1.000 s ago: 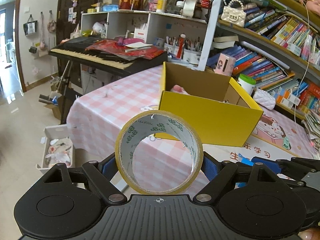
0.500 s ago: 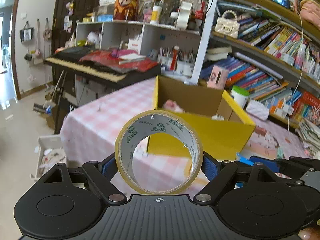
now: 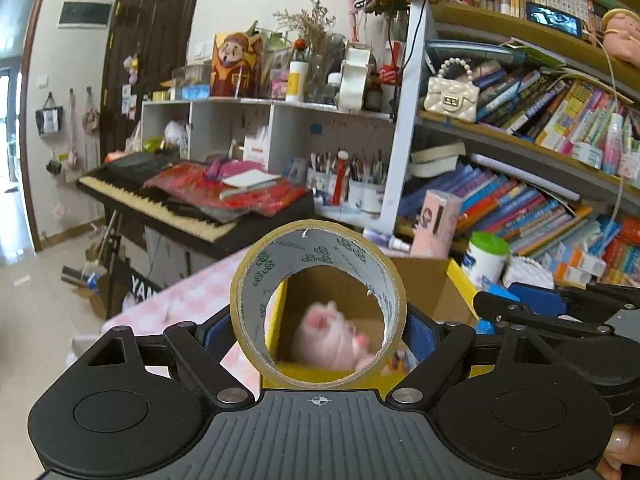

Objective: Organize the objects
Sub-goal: 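Lower the tape roll and blue toy into the yellow box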

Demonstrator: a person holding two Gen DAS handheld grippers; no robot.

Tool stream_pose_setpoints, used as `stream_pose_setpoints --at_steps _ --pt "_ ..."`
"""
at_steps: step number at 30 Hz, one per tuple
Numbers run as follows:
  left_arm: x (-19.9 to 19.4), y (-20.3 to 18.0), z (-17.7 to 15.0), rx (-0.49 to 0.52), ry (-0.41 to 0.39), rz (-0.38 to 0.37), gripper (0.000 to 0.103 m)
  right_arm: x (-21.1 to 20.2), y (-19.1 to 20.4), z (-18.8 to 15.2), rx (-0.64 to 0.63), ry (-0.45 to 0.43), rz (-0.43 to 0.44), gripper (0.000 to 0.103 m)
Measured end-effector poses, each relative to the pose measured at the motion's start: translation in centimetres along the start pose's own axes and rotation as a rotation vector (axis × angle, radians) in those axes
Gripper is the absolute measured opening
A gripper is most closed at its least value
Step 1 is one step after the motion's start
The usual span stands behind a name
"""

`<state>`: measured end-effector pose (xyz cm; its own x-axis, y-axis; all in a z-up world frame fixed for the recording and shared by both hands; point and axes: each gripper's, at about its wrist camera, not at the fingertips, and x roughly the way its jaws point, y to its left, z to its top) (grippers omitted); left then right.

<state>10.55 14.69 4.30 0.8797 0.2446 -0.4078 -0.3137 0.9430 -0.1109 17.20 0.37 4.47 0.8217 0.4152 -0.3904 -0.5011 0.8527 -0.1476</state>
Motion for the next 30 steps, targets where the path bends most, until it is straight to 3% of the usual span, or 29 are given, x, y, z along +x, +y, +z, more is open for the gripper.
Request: stream_pose_setpoints --at_steps 5,16,30 --pt "2.9 -1.3 1.1 0.016 0.008 0.044 0.086 4.0 -1.4 0.5 -0.032 0.034 0.032 0.026" --pt "8.3 -3.5 0.9 0.089 0.107 0.121 0.086 10.2 -2.2 -1.6 -0.065 0.165 0.147 0.026" --pt "11.5 -5.8 -0.8 0.146 0.205 0.156 0.086 12.5 -2.5 -2.8 -0.109 0.244 0.241 0.027"
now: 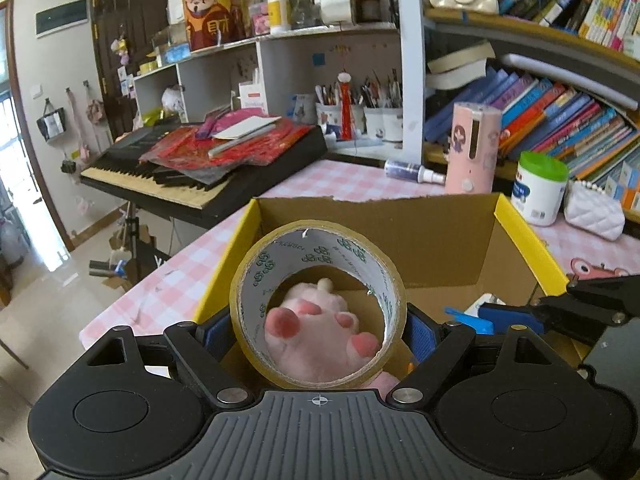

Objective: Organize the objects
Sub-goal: 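Lower the tape roll and blue toy into the yellow box, then open both grippers and withdraw them from the yellow box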

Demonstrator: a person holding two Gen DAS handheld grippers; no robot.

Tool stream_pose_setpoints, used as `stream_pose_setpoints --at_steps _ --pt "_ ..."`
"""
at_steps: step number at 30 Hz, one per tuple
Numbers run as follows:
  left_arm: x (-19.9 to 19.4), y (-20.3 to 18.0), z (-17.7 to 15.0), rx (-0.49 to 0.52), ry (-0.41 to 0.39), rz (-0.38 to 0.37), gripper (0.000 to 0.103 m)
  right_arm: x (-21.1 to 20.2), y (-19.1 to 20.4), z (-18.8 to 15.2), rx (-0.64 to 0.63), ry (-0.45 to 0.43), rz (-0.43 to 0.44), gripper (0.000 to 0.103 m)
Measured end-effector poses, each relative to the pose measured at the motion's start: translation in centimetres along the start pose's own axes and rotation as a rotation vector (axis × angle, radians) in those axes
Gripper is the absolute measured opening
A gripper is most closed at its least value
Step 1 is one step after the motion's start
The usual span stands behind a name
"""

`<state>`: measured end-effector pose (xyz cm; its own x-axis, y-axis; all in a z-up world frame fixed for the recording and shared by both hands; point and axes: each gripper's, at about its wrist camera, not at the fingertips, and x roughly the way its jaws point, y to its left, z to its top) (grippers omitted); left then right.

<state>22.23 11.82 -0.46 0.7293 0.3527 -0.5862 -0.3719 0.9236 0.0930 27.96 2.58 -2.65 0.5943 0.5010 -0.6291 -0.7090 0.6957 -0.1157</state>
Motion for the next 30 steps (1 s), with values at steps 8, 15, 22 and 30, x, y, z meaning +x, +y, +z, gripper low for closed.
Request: stream_pose_setpoints --at_steps 8,15,22,30 --pt "1.0 0.3 0.1 -0.041 0.042 0.017 0.086 0.2 -0.1 0.2 0.002 0.02 0.022 0.027" --pt "1.0 0.4 -0.2 -0.063 0.052 0.013 0.087 0.2 -0.1 0.1 0.003 0.022 0.014 0.027" --pt "-0.5 0.1 0.0 -0.019 -0.013 0.013 0.094 0.1 0.1 0.1 0.025 0.023 -0.001 0.031" --pt "-2.9 0.7 0.2 -0.038 -0.08 0.009 0.097 -1.9 0.7 0.3 0.053 -0.039 -0.048 0.06"
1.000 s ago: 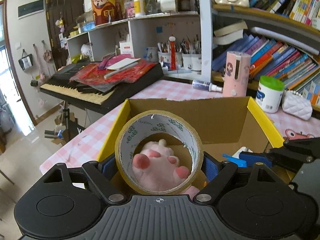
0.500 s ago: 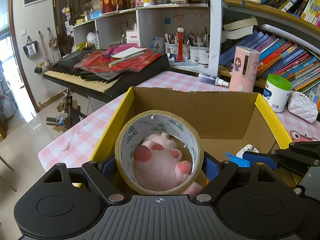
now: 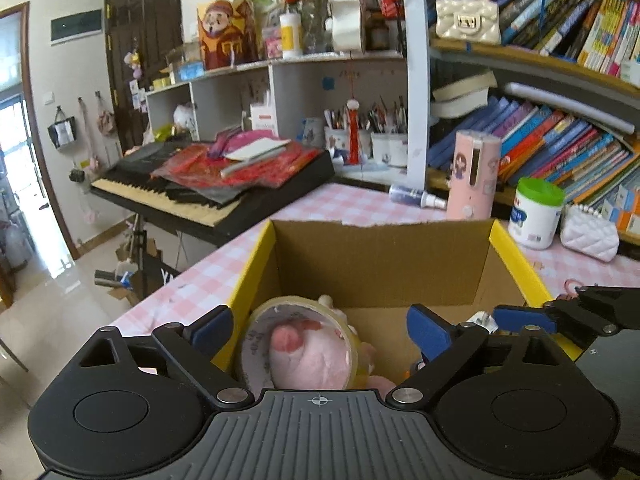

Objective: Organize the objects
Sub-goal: 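Open both grippers and withdraw them from the yellow box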

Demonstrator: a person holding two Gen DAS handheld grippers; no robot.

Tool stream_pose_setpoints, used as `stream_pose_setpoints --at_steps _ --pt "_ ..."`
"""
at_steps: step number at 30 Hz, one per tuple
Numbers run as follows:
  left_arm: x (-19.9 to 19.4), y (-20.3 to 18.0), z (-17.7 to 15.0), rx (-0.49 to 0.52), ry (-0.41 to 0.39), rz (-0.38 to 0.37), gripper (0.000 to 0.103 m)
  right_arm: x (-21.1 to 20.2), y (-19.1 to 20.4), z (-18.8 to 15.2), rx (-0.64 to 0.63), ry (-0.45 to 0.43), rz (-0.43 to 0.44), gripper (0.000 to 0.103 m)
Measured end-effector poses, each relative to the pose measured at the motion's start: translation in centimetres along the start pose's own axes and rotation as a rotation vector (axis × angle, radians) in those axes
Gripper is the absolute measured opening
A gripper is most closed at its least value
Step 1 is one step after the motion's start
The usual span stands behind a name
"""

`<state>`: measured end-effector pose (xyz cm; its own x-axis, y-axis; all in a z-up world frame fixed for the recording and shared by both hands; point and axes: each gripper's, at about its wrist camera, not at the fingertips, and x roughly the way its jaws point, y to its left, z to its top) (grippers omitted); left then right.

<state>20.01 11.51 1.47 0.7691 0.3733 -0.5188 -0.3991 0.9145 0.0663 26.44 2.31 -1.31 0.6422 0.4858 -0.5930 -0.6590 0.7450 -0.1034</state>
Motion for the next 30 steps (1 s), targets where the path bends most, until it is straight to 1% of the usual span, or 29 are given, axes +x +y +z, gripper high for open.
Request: stream_pose_setpoints --at_steps 1,7,10,18,20,25,30 --pt "-0.4 0.2 0.0 -0.003 -0.009 -0.001 0.099 -0.4 0.0 0.0 0.01 -0.011 -0.016 0.065" --pt "-3.0 1.5 -0.4 -0.024 -0.061 -0.016 0.1 -3.0 0.4 0.0 0.055 -0.064 -0.071 0.073" --pt "-4.1 2.3 -0.9 -0.03 -0.067 -0.028 0.1 -4.0 1.0 -0.1 0.064 -0.077 -0.092 0.077" --pt "-6.5 4.2 -2.4 -0.048 -0.071 -0.05 0.101 -7.0 3.6 -1.3 0.039 -0.106 -0.149 0.085" --pt "-7.1 4.9 -2.9 -0.059 -0.067 -0.052 0.101 -7.7 4.1 -1.8 0.039 -0.107 -0.172 0.086" --pt "-8.1 6.9 -4.6 -0.108 -0.025 -0.059 0.101 -8.9 4.9 -2.9 0.084 -0.081 -0.218 0.086" --pt "-9.3 8.4 -6.1 -0.124 0.006 -0.055 0.101 -10.3 6.4 -4.3 0.114 -0.056 -0.248 0.087"
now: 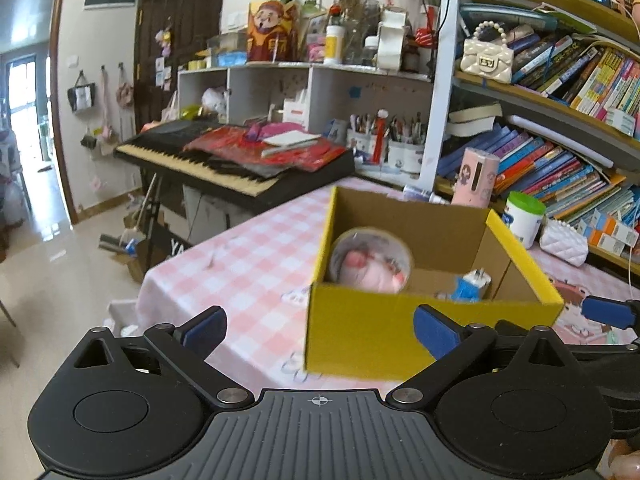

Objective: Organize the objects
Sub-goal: 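Open both grippers and withdraw them from the yellow box, then move both grippers toward the white box and mint-green toy on the mat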

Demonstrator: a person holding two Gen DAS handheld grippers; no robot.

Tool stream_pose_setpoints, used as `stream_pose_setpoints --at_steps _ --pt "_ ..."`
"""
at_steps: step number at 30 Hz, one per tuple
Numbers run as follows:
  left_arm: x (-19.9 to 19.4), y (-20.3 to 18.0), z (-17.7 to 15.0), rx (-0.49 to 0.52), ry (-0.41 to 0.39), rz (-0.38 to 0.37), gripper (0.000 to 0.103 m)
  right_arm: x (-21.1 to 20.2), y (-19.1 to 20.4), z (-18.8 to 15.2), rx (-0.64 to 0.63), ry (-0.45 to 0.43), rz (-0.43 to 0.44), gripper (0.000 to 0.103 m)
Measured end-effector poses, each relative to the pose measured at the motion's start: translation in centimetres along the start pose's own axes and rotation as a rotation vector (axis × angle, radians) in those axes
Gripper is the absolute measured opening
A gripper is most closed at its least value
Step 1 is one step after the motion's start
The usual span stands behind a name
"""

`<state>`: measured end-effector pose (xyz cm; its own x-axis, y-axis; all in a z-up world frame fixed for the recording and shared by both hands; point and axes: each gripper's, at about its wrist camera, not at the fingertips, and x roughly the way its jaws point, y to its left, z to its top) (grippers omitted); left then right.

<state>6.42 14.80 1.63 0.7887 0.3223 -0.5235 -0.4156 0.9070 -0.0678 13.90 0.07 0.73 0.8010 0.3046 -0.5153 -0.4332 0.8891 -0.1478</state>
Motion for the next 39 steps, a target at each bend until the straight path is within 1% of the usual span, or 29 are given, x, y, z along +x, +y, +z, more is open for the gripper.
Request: stream_pose_setpoints --at_steps 5,14,20,30,39 --pt "-1.4 1.3 -1.7 -0.001 0.05 0.001 0.101 -2.2 1.6 -1.8 -0.014 0.026 -0.028 0.09" --pt "-4.0 2.4 -3.8 0.031 0.071 -0.011 0.101 -5.3 2.8 -4.7 0.024 0.073 -0.067 0.091" --pt "-5.3 2.7 -5.0 0.063 0.086 -0.031 0.101 -7.1 3.2 -6.5 0.052 0.088 -0.087 0.092" --pt "-6.2 1.9 -6.8 0.125 0.126 -0.088 0.101 -9.0 2.2 -8.9 0.121 0.129 -0.147 0.092" --pt "-6.3 -0.7 -7.0 0.187 0.12 -0.178 0.101 -10.5 -0.3 -10.0 0.177 0.134 -0.241 0.092"
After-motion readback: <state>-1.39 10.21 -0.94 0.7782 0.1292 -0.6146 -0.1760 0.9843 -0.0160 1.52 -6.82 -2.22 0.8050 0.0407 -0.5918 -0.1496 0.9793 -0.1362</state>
